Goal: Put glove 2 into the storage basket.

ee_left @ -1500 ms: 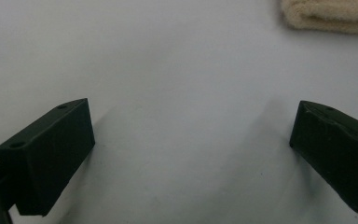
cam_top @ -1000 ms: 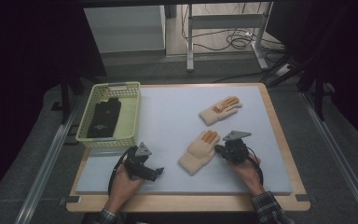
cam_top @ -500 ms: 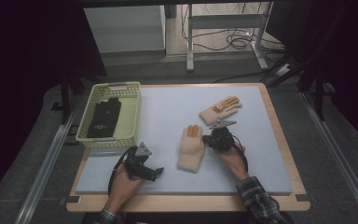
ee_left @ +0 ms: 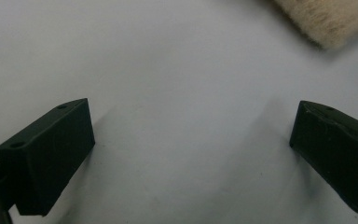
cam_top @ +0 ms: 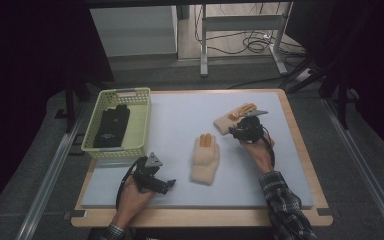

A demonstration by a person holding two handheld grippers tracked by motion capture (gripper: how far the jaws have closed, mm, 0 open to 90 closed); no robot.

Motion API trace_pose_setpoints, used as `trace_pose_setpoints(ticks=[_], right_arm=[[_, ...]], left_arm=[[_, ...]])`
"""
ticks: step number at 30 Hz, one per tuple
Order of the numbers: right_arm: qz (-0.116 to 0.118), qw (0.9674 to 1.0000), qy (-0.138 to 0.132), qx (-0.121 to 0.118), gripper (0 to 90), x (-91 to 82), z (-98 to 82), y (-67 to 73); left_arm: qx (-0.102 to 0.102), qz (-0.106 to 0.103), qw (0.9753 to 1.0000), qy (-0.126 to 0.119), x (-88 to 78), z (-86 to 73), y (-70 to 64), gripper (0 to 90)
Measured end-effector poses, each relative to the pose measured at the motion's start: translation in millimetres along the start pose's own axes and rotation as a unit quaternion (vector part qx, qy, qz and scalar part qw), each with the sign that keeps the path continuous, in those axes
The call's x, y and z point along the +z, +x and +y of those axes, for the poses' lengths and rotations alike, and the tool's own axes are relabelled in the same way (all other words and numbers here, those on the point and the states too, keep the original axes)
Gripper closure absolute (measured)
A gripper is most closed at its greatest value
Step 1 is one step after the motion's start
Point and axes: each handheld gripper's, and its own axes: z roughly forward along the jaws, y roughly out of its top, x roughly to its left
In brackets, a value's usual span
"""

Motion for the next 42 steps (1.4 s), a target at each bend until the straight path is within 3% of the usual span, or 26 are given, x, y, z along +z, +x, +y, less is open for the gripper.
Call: trace_pose_setpoints(ticks=[5, 15, 21, 23, 26, 29, 36, 42], right_arm=[[-0.024, 0.9997, -0.005, 0.007, 44.2, 15.5, 14.1, -13.1], [-0.059, 0.9982, -0.004, -0.007, 35.4, 46.0, 28.7, -25.9], [-0.071, 0.9973, 0.013, -0.015, 36.1, 61.3, 28.4, -30.0], [-0.083, 0.9962, 0.02, -0.02, 43.2, 63.9, 26.1, -30.0], [-0.085, 0.996, 0.019, -0.018, 56.9, 61.8, 25.3, -28.1], [-0.089, 0.9953, 0.025, -0.029, 61.9, 57.2, 27.5, -25.2], [-0.069, 0.997, 0.005, -0.036, 63.2, 30.8, 30.8, -23.9], [-0.039, 0.9982, -0.016, -0.043, 63.1, 0.5, 30.9, -23.7]], left_arm=[[0.001, 0.0, 1.0, 0.001, -0.2, 0.0, 0.2, 0.0], [0.001, 0.0, 1.0, 0.001, -0.2, 0.0, 0.3, 0.0], [0.001, 0.0, 1.0, 0.002, -0.2, 0.0, 0.3, 0.0], [0.001, 0.0, 1.0, 0.001, -0.2, 0.0, 0.3, 0.0], [0.001, 0.0, 1.0, 0.001, -0.2, 0.0, 0.2, 0.0], [0.001, 0.0, 1.0, 0.001, -0.2, 0.0, 0.2, 0.0], [0.001, -0.001, 1.0, 0.002, -0.3, 0.1, 0.2, 0.0], [0.001, 0.0, 1.0, 0.001, -0.2, 0.0, 0.2, 0.0]])
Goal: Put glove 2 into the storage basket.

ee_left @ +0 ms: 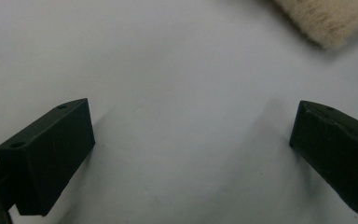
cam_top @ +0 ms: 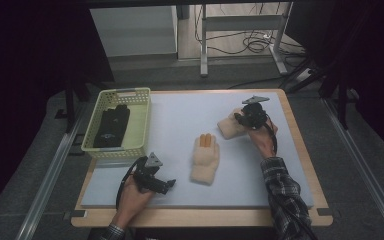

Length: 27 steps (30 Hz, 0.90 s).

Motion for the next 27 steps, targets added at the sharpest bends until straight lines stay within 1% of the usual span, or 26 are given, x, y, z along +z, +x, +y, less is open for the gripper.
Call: trace_pose_setpoints(ticks=[5, 8, 11, 15, 18, 19, 20, 21, 24, 25, 27], right_arm=[[0.025, 0.9995, -0.015, -0.009, 63.1, -24.0, 0.3, 2.2], [0.042, 0.9987, -0.022, -0.016, 63.1, -37.9, 0.7, 6.2], [0.06, 0.9974, -0.03, -0.028, 63.1, -51.3, 1.4, 13.1], [0.088, 0.9946, -0.037, -0.042, 63.1, -68.2, 2.9, 26.0], [0.112, 0.9914, -0.043, -0.052, 63.1, -79.5, 4.0, 37.2], [0.123, 0.9897, -0.045, -0.057, 63.1, -83.7, 4.5, 42.1], [0.129, 0.9888, -0.047, -0.06, 63.1, -85.9, 4.8, 45.4], [0.139, 0.9869, -0.047, -0.066, 63.1, -89.4, 5.3, 50.9], [0.162, 0.9822, -0.049, -0.082, 63.1, -94.8, 6.2, 64.6], [0.175, 0.9794, -0.049, -0.089, 63.1, -95.6, 6.4, 71.2], [0.19, 0.9756, -0.046, -0.1, 63.0, -95.0, 6.6, 81.1]], left_arm=[[0.0, 0.0, 1.0, 0.0, 0.0, 0.0, 0.0, 0.0], [0.0, 0.0, 1.0, 0.0, 0.0, 0.0, 0.0, 0.0], [0.0, 0.0, 1.0, 0.0, 0.0, 0.0, 0.0, 0.0], [0.0, 0.0, 1.0, 0.0, 0.0, 0.0, 0.0, 0.0], [0.0, 0.0, 1.0, 0.0, 0.0, 0.0, -0.1, 0.0], [0.0, 0.0, 1.0, 0.0, 0.0, 0.0, -0.1, 0.0], [0.001, 0.001, 1.0, 0.0, 0.0, 0.1, 0.1, 0.0], [0.001, 0.001, 1.0, 0.0, 0.0, 0.1, 0.2, 0.0], [0.002, 0.001, 1.0, 0.0, 0.0, 0.1, 0.2, 0.0], [0.002, 0.001, 1.0, 0.0, 0.0, 0.1, 0.2, 0.0], [0.002, 0.001, 1.0, 0.0, 0.0, 0.1, 0.2, 0.0]])
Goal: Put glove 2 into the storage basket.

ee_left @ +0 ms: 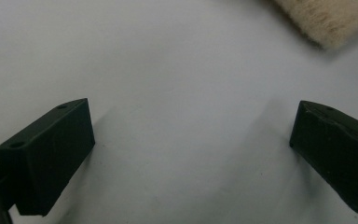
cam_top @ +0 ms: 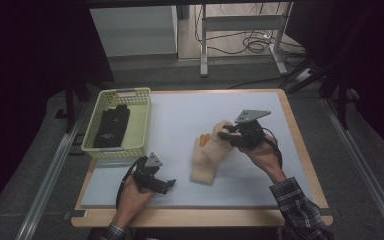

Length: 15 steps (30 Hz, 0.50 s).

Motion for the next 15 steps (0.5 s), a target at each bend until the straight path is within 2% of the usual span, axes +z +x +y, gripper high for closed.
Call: trace_pose_setpoints(ticks=[5, 10, 13, 15], right_arm=[[0.047, 0.9981, 0.022, -0.034, 62.8, 23.8, -0.6, 24.6], [0.06, 0.9954, 0.054, -0.053, 61.3, 52.4, -14.8, 34.5], [0.052, 0.9944, 0.071, -0.06, 53.4, 67.3, -28.2, 38.1], [0.055, 0.9946, 0.071, -0.053, 43.1, 71.5, -33.3, 39.1]], left_arm=[[-0.001, 0.0, 1.0, -0.001, 0.1, -0.1, -0.2, 0.0], [-0.002, 0.0, 1.0, -0.002, 0.2, -0.1, -0.2, 0.0], [-0.002, 0.0, 1.0, -0.002, 0.2, -0.1, -0.2, 0.0], [-0.002, 0.0, 1.0, -0.002, 0.2, -0.1, -0.2, 0.0]])
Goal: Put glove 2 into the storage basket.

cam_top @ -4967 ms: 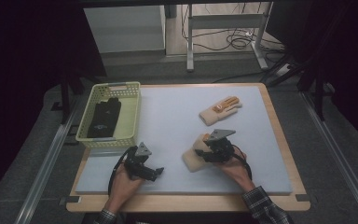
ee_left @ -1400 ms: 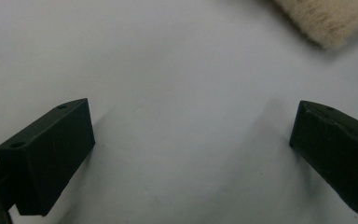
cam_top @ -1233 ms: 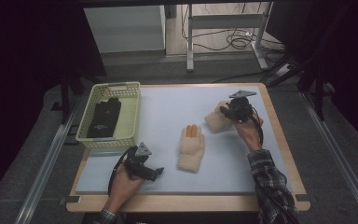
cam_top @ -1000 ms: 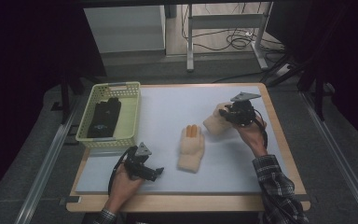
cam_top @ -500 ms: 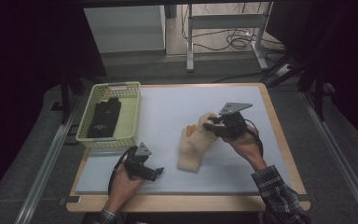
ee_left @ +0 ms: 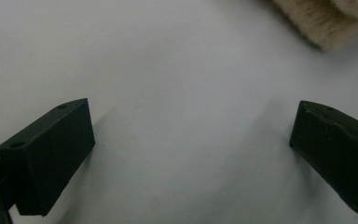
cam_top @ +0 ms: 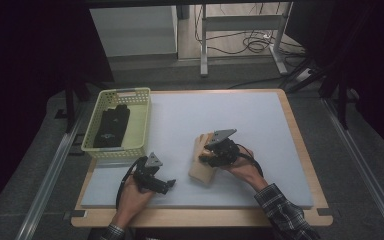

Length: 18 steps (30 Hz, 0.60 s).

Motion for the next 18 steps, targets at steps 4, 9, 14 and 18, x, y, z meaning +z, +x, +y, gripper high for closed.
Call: trace_pose_setpoints(ticks=[4, 9, 14, 18], right_arm=[[-0.006, 0.9996, -0.021, 0.02, 33.1, -13.7, 3.3, -6.4], [-0.039, 0.9959, -0.035, 0.075, 40.8, -30.5, 3.5, -26.7], [-0.085, 0.9908, -0.018, 0.104, 61.7, -19.8, 0.0, -44.7], [-0.1, 0.9872, -0.008, 0.124, 54.7, 1.6, 0.1, -55.9]], left_arm=[[-0.001, 0.0, 1.0, 0.0, 0.0, 0.0, -0.2, 0.0], [-0.002, -0.001, 1.0, 0.0, 0.1, 0.0, -0.1, 0.0], [-0.002, -0.001, 1.0, 0.0, 0.0, 0.0, -0.1, 0.0], [-0.002, 0.0, 1.0, 0.0, 0.0, 0.0, -0.2, 0.0]])
